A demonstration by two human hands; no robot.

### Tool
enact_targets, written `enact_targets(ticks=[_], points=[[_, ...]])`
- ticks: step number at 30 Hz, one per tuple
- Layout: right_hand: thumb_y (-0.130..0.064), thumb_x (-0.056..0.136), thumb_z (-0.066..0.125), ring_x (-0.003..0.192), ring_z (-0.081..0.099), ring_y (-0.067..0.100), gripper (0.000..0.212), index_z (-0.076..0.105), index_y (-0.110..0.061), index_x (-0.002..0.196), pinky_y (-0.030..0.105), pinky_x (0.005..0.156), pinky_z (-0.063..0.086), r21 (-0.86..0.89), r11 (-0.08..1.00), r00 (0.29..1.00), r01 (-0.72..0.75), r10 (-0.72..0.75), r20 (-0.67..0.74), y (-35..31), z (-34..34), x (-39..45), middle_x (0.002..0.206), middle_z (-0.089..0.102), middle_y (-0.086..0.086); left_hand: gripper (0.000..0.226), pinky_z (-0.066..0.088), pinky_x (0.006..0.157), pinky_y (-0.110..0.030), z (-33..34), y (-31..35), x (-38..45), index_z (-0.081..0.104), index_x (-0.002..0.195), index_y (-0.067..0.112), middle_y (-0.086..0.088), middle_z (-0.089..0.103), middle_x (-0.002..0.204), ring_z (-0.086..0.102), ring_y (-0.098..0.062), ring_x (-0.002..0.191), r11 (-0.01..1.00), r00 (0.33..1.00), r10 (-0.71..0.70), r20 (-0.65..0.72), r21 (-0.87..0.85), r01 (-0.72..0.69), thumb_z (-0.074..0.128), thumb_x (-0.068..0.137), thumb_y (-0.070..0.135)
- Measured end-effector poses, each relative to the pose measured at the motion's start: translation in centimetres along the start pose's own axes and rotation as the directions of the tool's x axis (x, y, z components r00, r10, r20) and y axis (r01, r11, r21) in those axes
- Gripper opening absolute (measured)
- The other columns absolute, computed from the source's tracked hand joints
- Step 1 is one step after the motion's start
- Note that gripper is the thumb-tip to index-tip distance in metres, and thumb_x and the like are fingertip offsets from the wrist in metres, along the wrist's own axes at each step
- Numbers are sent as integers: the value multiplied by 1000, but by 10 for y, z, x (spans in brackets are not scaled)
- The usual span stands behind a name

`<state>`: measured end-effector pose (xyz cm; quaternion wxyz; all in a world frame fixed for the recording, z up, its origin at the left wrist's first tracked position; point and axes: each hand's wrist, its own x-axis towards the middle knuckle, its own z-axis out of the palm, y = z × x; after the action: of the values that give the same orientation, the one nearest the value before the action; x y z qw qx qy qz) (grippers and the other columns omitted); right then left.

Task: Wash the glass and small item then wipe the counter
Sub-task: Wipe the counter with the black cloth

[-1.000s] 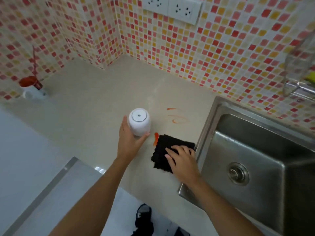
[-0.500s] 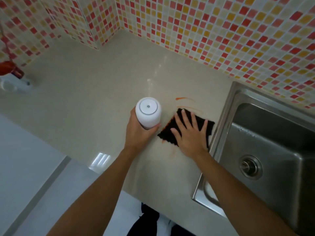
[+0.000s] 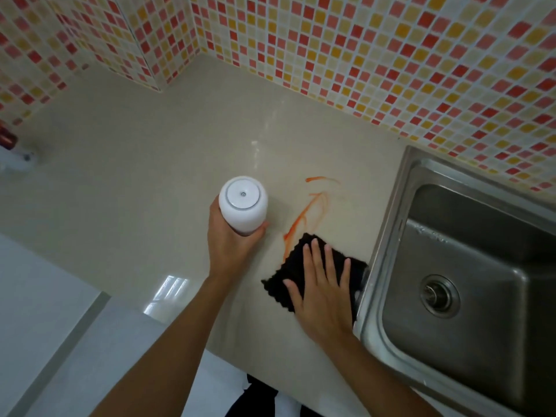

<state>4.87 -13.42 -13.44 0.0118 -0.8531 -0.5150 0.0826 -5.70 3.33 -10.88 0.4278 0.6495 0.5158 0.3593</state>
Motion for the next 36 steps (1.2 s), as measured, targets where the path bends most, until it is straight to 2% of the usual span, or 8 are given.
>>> enact_targets(ticks=[4, 9, 13, 18, 22, 28, 33, 36], points=[[-61, 98, 14, 148, 11, 23, 72, 18, -16, 154, 56, 117, 8, -32, 993, 994, 110, -110, 17, 1, -9, 72, 161, 14, 2, 87, 35, 92, -2, -4, 1, 6, 33, 128, 43, 39, 42, 118, 43, 19, 111, 999, 999, 47, 0, 16, -47, 89, 63, 29], [-64, 95, 4, 149, -2, 19, 73, 3, -22, 155, 56, 117, -1, 0, 992, 991, -123, 123, 43, 46, -22, 161, 162, 2, -4, 86, 34, 86, 2, -9, 1, 4, 31, 128, 46, 35, 44, 119, 44, 20, 109, 999, 999, 40, 24, 23, -41, 88, 65, 28], [-59, 97, 7, 148, 9, 24, 71, 12, -16, 154, 58, 117, 7, 0, 982, 980, -188, 188, -60, 43, -12, 99, 161, 13, 3, 84, 33, 85, 4, -12, 1, 4, 34, 125, 48, 22, 48, 122, 43, 22, 107, 998, 998, 27, 59, 49, -30, 88, 64, 28], [-58, 99, 16, 149, 9, 26, 69, 16, -16, 154, 58, 116, 11, 20, 999, 999, -27, 28, -17, 5, -2, 24, 161, 12, 3, 85, 40, 91, -10, -15, -2, 7, 30, 120, 60, 25, 49, 124, 50, 8, 113, 999, 999, 19, 31, 48, -21, 87, 65, 30], [-62, 97, 12, 149, 9, 23, 69, 16, -22, 154, 57, 117, 6, -6, 999, 999, 51, -51, -15, 17, -12, 94, 161, 13, -1, 86, 40, 91, -16, -12, -8, 5, 32, 129, 46, 23, 49, 124, 50, 5, 111, 998, 1000, -11, 20, 69, 9, 87, 65, 30], [-63, 96, 4, 149, -4, 19, 68, 4, -28, 154, 60, 115, -4, 48, 984, 985, -172, 172, 15, 62, -28, 205, 162, 2, -6, 93, 36, 80, -2, -11, -14, 6, 28, 133, 39, 15, 50, 129, 50, 4, 107, 996, 998, -60, 31, 62, 58, 89, 63, 31], [-60, 98, 5, 149, 0, 21, 67, 5, -25, 155, 64, 114, 0, 65, 968, 968, -243, 246, -55, 58, -14, 127, 162, 5, -5, 93, 42, 92, -20, -10, -8, 10, 23, 123, 58, 19, 48, 126, 52, -5, 115, 993, 1000, 20, 18, 113, -22, 89, 62, 33], [-57, 98, 16, 148, 10, 25, 66, 16, -21, 154, 65, 113, 8, 17, 991, 989, -131, 132, -72, 29, -4, 46, 161, 15, 0, 93, 44, 89, -17, -5, 3, 20, 21, 116, 70, 20, 49, 125, 52, 0, 112, 996, 999, 4, 40, 89, -7, 87, 64, 32]])
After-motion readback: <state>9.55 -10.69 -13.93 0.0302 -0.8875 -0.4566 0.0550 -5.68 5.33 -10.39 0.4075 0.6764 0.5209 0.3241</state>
